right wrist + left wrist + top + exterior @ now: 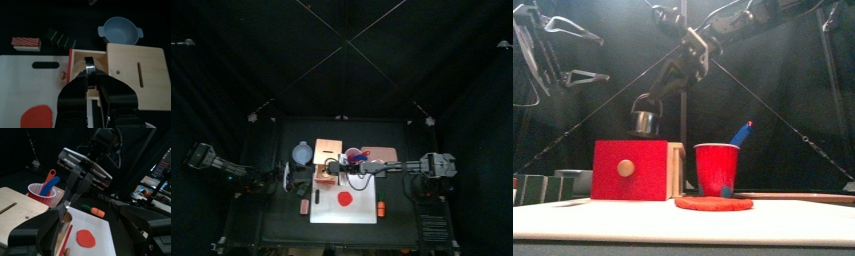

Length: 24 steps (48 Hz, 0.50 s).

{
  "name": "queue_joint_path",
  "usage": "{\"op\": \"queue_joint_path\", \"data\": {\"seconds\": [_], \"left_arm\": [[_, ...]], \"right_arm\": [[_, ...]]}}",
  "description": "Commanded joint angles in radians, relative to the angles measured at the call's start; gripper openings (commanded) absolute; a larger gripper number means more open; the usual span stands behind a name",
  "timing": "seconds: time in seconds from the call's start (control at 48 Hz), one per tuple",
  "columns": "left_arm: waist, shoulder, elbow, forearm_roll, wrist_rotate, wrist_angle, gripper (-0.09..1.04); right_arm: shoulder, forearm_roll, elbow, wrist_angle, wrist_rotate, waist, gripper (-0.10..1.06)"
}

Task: Get the cutter from the drawer then cut the dough then place the extra dough in the bowl
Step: Place the cutter on the board

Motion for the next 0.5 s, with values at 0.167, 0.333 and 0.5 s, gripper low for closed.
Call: {"op": "queue_joint_path", "data": {"seconds": [0.167, 0.333, 0.5], "left_arm": [[0.052, 0.005, -0.015, -0.006, 0.006, 0.028, 1.03], [0.103, 0.011, -0.032, -0.008, 0.009, 0.044, 1.03], [0.141, 0.021, -0.046, -0.008, 0.005, 0.064, 1.03]], "right_arm": [[-0.299, -0.061, 0.322, -0.063, 0.0, 0.06, 0.42], [-0.385, -0.055, 0.529, -0.193, 0.005, 0.086, 0.41], [-0.374, -0.044, 0.624, -0.239, 0.003, 0.087, 0.41]]}}
